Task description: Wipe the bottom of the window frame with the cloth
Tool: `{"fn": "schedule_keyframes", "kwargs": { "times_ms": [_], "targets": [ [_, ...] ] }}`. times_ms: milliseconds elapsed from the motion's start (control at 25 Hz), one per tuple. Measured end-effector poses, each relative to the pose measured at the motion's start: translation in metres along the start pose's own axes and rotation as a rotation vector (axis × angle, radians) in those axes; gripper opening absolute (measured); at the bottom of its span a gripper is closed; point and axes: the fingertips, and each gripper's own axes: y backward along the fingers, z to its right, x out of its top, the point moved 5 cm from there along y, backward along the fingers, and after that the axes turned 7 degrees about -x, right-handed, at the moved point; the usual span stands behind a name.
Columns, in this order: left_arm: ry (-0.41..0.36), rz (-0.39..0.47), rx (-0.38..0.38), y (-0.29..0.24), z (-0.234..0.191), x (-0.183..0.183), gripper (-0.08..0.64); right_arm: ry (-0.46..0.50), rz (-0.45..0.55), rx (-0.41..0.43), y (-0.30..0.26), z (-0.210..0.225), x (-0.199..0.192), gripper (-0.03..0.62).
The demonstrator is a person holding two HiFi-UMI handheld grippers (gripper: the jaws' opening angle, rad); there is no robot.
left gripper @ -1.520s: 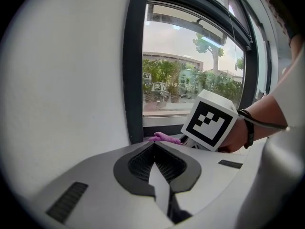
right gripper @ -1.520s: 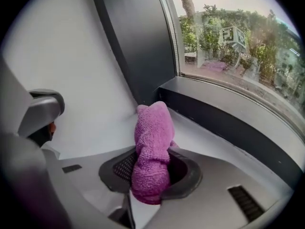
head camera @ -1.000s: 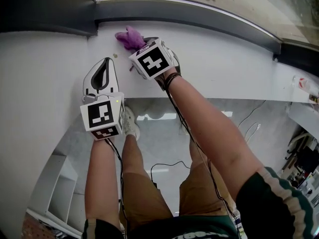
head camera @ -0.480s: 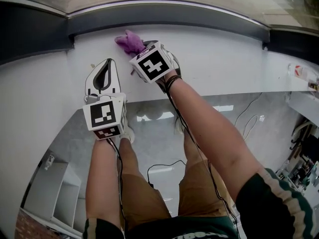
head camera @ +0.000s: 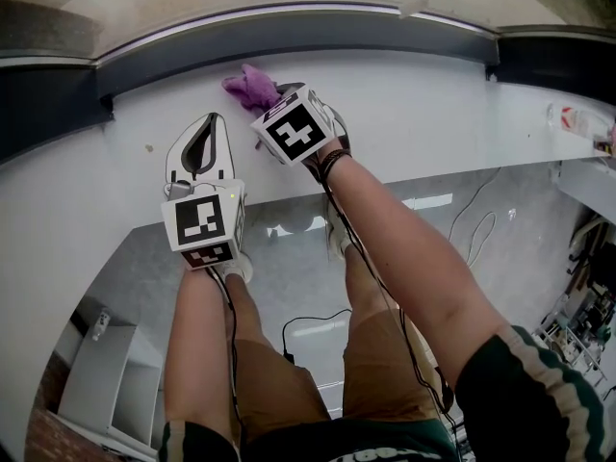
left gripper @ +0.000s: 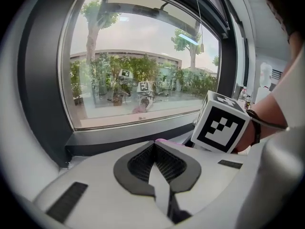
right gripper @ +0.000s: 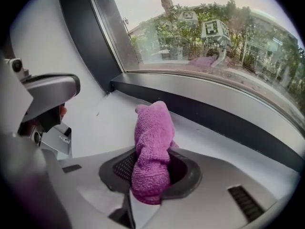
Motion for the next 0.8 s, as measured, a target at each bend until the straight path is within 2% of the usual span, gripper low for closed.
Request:
{"fn": "schedule_keyframes", "kwargs": {
  "times_ms": [800],
  "targets": [
    [-0.063, -0.014, -0.117, -0.071, 0.11, 0.032, 0.009, -0.09, -0.011, -0.054, 0.049, 0.107, -0.07, 0.118]
  ]
}}
